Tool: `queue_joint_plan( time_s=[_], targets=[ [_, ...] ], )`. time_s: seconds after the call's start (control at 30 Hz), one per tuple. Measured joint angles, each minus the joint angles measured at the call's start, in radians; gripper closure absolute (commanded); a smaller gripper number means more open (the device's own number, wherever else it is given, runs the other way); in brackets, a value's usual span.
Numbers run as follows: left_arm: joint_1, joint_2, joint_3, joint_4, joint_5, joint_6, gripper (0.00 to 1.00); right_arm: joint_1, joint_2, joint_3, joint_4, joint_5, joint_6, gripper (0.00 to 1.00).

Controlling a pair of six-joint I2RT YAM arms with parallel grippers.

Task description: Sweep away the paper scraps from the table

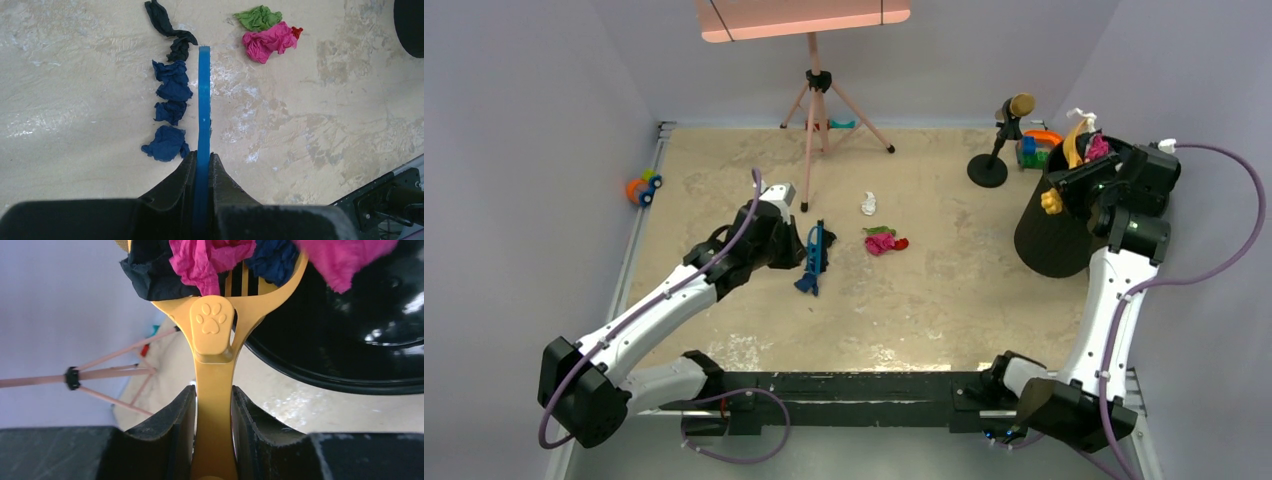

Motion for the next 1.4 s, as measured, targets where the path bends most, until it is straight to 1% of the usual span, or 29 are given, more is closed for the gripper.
queue_joint_plan(
  time_s=[0.1, 0.27, 0.4, 0.63, 0.73, 0.9, 1.03, 1.2, 1.4],
  targets=[
    [0.000, -0.014, -0.026, 0.024, -0.018, 0.000, 1.00, -0.045, -0.012, -0.063, 0.078, -0.109, 0.087, 1.00],
    [0.000, -0.048, -0.059, 0.042, -0.063, 0.001, 1.00, -0.092, -0.056, -0.232, 0.249, -0.270, 0.265, 1.00],
    [0.000, -0.068, -0.076, 0.056, -0.090, 0.001, 1.00, -0.100, -0.065, -0.309, 0.366, -0.348, 0.379, 1.00],
    [0.000, -0.081, -0.091, 0.079, -0.110, 0.008, 1.00, -0.106, -0.126, -0.383, 0.538, -0.386, 0.512, 1.00],
    [0.000, -0.098, -0.108, 0.096, -0.119, 0.009, 1.00, -0.108, -0.165, -0.439, 0.630, -0.401, 0.576, 1.00],
    [0.000, -0.131, -0.134, 0.106, -0.135, 0.010, 1.00, -0.113, -0.214, -0.595, 0.819, -0.405, 0.706, 1.00],
    [0.000, -0.141, -0.138, 0.113, -0.142, 0.012, 1.00, -0.117, -0.240, -0.695, 0.919, -0.402, 0.805, 1.00],
    [0.000, -0.141, -0.139, 0.121, -0.145, 0.013, 1.00, -0.125, -0.301, -0.754, 1.029, -0.393, 0.895, 1.00],
    [0.000, -0.141, -0.140, 0.127, -0.148, 0.019, 1.00, -0.125, -0.330, -0.760, 1.135, -0.391, 0.941, 1.00]
  ],
)
